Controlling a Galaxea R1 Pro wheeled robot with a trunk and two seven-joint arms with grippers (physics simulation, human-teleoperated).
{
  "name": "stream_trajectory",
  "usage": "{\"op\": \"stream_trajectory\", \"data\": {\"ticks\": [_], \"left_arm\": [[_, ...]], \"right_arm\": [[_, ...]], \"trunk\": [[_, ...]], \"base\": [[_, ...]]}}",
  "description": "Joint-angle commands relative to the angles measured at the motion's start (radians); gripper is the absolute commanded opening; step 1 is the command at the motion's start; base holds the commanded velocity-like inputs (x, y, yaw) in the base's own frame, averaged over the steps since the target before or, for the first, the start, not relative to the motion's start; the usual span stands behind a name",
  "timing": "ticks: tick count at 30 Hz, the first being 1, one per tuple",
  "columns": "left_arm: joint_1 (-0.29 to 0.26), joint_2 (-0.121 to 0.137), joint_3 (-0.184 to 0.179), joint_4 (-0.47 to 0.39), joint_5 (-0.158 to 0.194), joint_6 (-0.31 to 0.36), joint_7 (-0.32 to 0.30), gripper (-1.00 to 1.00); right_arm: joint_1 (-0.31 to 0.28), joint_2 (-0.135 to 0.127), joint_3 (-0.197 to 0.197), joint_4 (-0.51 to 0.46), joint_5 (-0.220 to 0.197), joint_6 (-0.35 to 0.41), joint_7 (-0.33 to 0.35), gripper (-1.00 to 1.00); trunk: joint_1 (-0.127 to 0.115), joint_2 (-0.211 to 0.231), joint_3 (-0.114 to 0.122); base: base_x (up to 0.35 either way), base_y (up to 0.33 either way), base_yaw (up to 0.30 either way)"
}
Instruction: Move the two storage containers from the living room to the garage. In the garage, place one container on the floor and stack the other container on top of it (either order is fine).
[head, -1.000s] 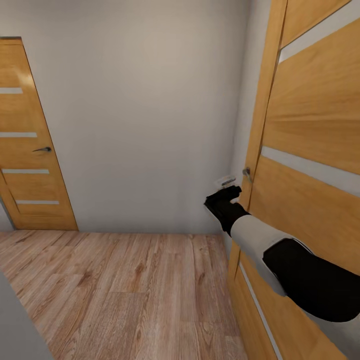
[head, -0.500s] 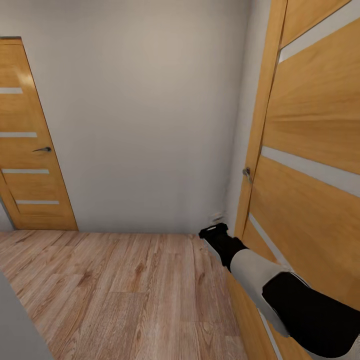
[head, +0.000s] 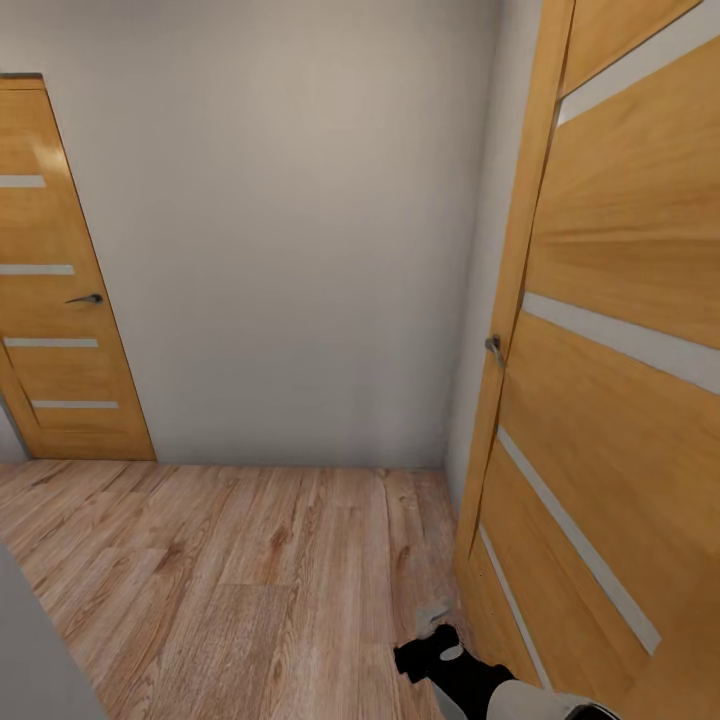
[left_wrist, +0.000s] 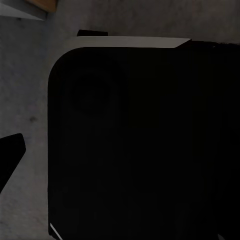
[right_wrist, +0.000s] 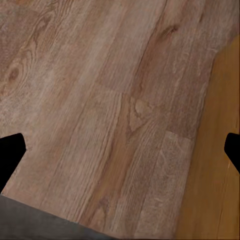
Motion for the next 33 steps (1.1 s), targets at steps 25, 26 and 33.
{"op": "stream_trajectory", "data": {"ticks": [25, 26, 33], "left_arm": [[0.000, 0.001, 0.002, 0.000, 0.009, -0.002, 0.001, 1.00], [0.000, 0.001, 0.002, 0.000, 0.009, -0.002, 0.001, 1.00], [0.000, 0.001, 0.002, 0.000, 0.009, -0.002, 0.001, 1.00]], "right_arm": [[0.284, -0.117, 0.010, 0.025, -0.014, -0.023, 0.061, 1.00], [0.285, -0.122, 0.010, 0.025, -0.014, -0.023, 0.061, 1.00], [0.286, -0.144, 0.010, 0.025, -0.015, -0.021, 0.066, 1.00]], "trunk": [[0.000, -0.001, -0.001], [0.000, -0.001, -0.001], [0.000, -0.001, -0.001]], "base": [[0.000, 0.000, 0.000], [0.000, 0.000, 0.000], [0.000, 0.000, 0.000]]}}
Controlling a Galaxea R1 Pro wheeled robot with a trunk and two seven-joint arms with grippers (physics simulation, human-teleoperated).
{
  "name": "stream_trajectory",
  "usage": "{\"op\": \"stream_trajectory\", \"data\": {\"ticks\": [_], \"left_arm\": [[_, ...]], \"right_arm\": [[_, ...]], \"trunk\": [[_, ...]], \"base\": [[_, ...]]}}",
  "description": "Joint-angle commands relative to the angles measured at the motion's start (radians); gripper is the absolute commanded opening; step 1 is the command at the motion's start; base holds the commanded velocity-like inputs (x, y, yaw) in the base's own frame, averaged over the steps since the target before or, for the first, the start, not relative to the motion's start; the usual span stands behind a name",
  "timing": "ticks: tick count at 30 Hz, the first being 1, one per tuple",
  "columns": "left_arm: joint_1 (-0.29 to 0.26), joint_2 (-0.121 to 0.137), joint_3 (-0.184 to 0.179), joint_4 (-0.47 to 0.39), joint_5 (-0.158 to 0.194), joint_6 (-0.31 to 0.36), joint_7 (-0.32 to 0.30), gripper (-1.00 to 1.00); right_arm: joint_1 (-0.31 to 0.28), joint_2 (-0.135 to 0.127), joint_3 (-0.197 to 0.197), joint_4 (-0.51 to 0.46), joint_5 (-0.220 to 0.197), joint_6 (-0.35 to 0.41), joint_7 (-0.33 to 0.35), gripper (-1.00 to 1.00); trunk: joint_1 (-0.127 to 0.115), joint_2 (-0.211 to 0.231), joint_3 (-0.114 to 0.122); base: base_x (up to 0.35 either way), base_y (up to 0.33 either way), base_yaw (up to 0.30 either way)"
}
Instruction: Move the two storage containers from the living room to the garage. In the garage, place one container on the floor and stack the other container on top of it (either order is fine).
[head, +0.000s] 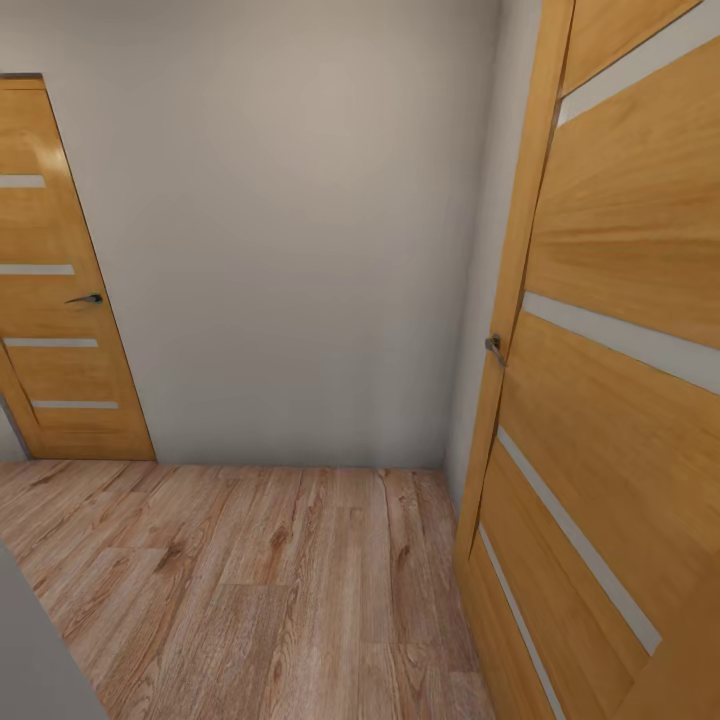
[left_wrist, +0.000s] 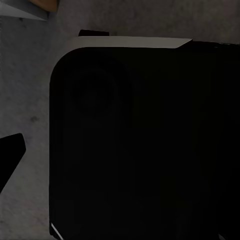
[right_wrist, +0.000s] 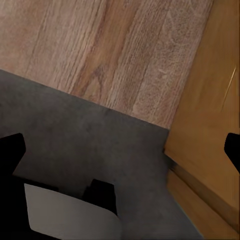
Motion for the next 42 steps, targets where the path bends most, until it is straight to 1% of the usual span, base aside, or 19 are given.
{"op": "stream_trajectory", "data": {"ticks": [1, 2, 5, 9, 15, 23, 30, 39, 42], "left_arm": [[0.000, 0.000, 0.001, 0.000, 0.007, -0.002, -0.001, 1.00], [0.000, 0.000, 0.001, 0.000, 0.007, -0.002, -0.001, 1.00], [0.000, -0.001, 0.005, -0.003, 0.022, -0.003, 0.000, 1.00], [0.000, -0.001, 0.005, -0.003, 0.020, -0.004, 0.000, 1.00], [0.000, -0.001, 0.005, -0.003, 0.021, -0.004, 0.000, 1.00], [0.000, -0.001, 0.005, -0.003, 0.021, -0.004, -0.001, 1.00], [0.000, 0.000, 0.005, -0.003, 0.021, -0.004, -0.001, 1.00], [0.000, 0.000, 0.005, -0.002, 0.022, -0.004, -0.001, 1.00], [0.000, 0.001, 0.005, -0.002, 0.033, -0.004, -0.001, 1.00]], "right_arm": [[-0.001, 0.000, 0.008, 0.003, -0.010, -0.006, 0.001, 1.00], [-0.001, 0.000, 0.008, 0.003, -0.010, -0.006, 0.001, 1.00], [0.016, -0.014, 0.013, 0.003, -0.004, -0.005, -0.002, 1.00], [0.039, -0.008, 0.013, 0.004, -0.004, -0.003, 0.004, 1.00], [0.073, -0.022, 0.013, 0.003, -0.003, -0.005, 0.007, 1.00], [0.116, -0.025, 0.013, 0.003, -0.003, -0.005, 0.007, 1.00], [0.116, -0.025, 0.013, 0.003, -0.002, -0.004, 0.007, 1.00], [0.116, -0.025, 0.013, 0.003, -0.002, -0.004, 0.007, 1.00], [0.116, -0.025, 0.013, 0.003, -0.002, -0.004, 0.007, 1.00]], "trunk": [[0.000, -0.001, -0.001], [0.000, -0.001, -0.001], [0.000, -0.001, -0.001], [0.000, -0.001, -0.001], [0.000, -0.001, -0.001], [0.000, -0.001, -0.001], [0.000, -0.001, -0.001], [0.000, -0.001, -0.001], [0.000, -0.001, -0.001]], "base": [[0.000, 0.000, 0.000], [0.000, 0.000, 0.000], [0.000, 0.000, 0.000], [0.000, 0.000, 0.000], [0.000, 0.000, 0.000], [0.001, 0.000, 0.000], [0.160, -0.087, 0.000], [0.066, -0.020, 0.000], [0.242, -0.001, 0.000]]}}
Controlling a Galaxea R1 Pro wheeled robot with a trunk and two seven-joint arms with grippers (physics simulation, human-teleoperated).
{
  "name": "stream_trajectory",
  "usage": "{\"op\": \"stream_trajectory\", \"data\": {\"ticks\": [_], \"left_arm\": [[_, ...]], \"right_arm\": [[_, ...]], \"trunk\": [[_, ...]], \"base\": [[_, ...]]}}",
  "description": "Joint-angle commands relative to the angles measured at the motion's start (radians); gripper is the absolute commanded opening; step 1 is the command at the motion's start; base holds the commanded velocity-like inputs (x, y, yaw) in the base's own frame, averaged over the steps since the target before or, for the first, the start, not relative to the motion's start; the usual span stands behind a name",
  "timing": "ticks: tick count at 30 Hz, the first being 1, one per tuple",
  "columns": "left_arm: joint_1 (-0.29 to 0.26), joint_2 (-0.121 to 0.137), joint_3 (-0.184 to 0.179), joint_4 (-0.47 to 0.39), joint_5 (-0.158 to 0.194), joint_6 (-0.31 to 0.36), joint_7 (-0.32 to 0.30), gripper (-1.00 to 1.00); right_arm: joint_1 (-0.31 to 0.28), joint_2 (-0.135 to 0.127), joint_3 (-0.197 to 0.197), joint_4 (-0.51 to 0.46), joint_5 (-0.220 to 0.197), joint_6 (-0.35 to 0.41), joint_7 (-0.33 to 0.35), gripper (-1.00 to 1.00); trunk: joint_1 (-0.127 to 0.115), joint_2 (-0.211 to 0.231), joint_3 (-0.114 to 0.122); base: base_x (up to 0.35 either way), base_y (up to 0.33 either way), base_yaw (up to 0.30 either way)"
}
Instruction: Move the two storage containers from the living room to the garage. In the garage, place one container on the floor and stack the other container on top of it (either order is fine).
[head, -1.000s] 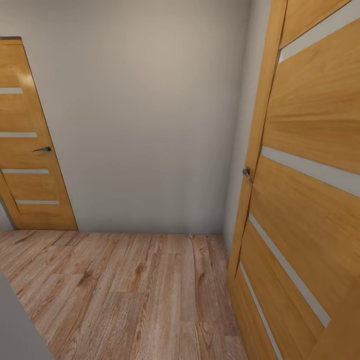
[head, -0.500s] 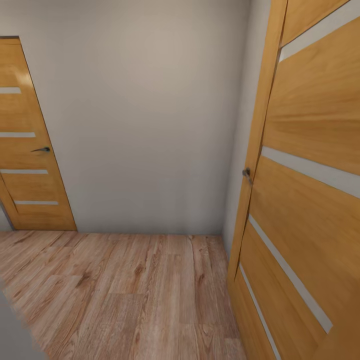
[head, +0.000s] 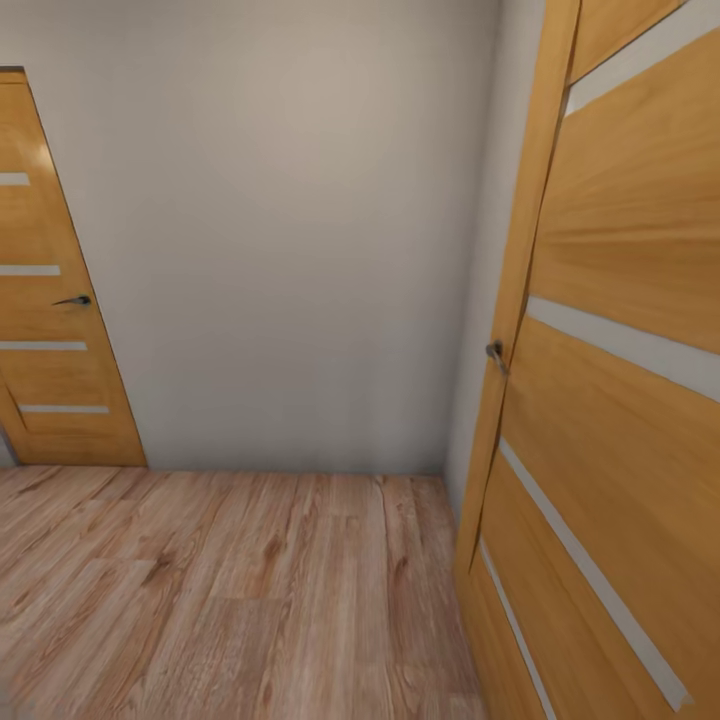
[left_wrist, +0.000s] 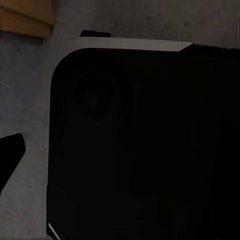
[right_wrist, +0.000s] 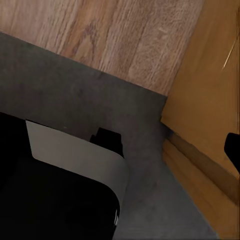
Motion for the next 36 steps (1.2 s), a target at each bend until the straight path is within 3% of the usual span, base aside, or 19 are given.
{"op": "stream_trajectory", "data": {"ticks": [1, 11, 22, 36], "left_arm": [[0.000, 0.000, 0.001, 0.000, 0.012, -0.002, -0.001, 1.00], [0.000, -0.001, 0.001, 0.000, 0.022, -0.002, -0.001, 1.00], [0.000, 0.000, 0.001, 0.000, 0.023, -0.002, -0.001, 1.00], [0.000, -0.001, 0.001, 0.000, 0.023, -0.002, -0.001, 1.00]], "right_arm": [[-0.001, 0.001, 0.008, 0.003, -0.010, -0.006, 0.001, 1.00], [-0.001, 0.001, 0.008, 0.003, -0.010, -0.006, 0.001, 1.00], [-0.001, 0.001, 0.008, 0.003, -0.010, -0.006, 0.001, 1.00], [-0.001, 0.002, 0.008, 0.003, -0.010, -0.005, 0.001, 1.00]], "trunk": [[0.000, 0.000, -0.001], [0.000, 0.000, -0.001], [0.000, 0.000, -0.001], [0.000, 0.000, -0.001]], "base": [[0.282, 0.000, 0.000], [0.302, 0.000, 0.000], [0.095, 0.000, 0.000], [0.309, 0.000, 0.000]]}}
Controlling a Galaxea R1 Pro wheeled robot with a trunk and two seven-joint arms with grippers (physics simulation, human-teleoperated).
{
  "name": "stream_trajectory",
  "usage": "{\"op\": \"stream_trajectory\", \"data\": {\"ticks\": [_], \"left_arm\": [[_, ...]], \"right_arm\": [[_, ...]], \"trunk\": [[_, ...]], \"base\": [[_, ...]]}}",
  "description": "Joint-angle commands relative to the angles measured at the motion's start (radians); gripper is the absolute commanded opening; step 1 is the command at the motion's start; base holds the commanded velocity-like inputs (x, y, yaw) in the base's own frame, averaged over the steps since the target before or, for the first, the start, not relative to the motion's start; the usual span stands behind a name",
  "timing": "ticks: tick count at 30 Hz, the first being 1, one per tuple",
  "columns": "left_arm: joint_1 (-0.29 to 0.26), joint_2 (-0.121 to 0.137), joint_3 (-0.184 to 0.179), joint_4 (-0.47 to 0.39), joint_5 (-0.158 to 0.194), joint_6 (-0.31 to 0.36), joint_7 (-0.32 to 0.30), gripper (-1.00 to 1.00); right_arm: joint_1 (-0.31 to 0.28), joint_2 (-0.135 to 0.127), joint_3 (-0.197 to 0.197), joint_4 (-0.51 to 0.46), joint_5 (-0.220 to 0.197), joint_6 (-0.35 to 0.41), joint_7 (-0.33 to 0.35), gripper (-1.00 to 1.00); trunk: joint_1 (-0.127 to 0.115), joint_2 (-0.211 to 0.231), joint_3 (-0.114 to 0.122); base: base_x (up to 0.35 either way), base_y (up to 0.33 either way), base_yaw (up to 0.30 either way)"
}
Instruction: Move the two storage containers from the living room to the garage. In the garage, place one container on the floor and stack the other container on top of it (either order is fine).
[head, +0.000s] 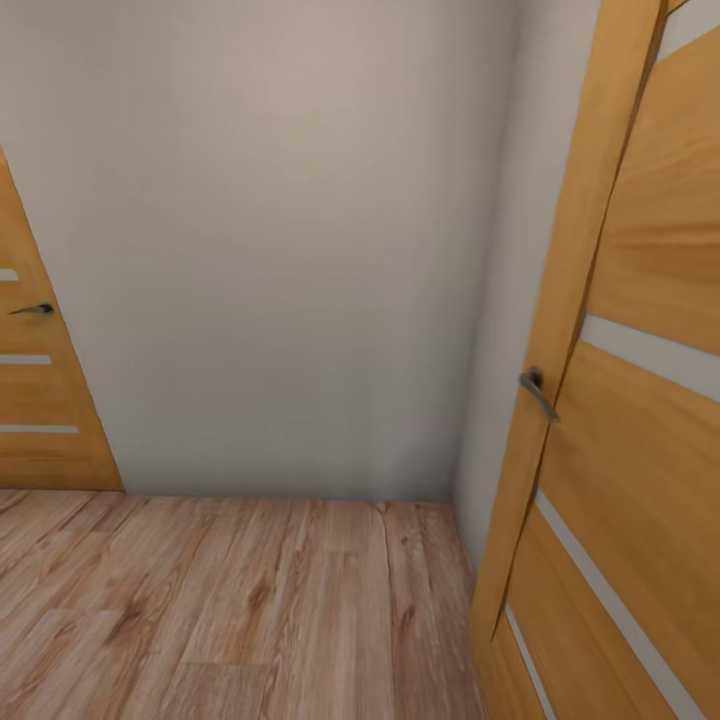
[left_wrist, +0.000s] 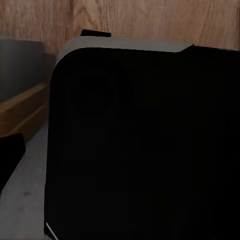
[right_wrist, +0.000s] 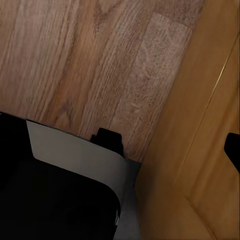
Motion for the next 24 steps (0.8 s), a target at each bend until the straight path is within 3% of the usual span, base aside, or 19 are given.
{"op": "stream_trajectory", "data": {"ticks": [1, 9, 18, 24], "left_arm": [[0.000, 0.000, 0.001, 0.000, 0.010, -0.002, -0.001, 1.00], [0.000, 0.000, 0.001, 0.000, 0.009, -0.002, -0.001, 1.00], [0.000, -0.001, 0.001, 0.000, 0.009, -0.002, -0.001, 1.00], [0.000, -0.001, 0.001, 0.000, 0.009, -0.002, -0.001, 1.00]], "right_arm": [[-0.001, 0.001, 0.009, 0.003, -0.010, -0.006, 0.001, 1.00], [-0.001, 0.000, 0.009, 0.003, -0.010, -0.006, 0.001, 1.00], [-0.001, -0.001, 0.008, 0.003, -0.010, -0.006, 0.001, 1.00], [-0.001, -0.001, 0.008, 0.003, -0.010, -0.006, 0.001, 1.00]], "trunk": [[0.001, 0.000, -0.001], [0.001, 0.000, -0.001], [0.001, 0.000, -0.001], [0.001, 0.000, -0.001]], "base": [[0.322, 0.000, 0.000], [0.322, 0.000, 0.002], [0.322, 0.000, 0.204], [0.285, 0.000, 0.044]]}}
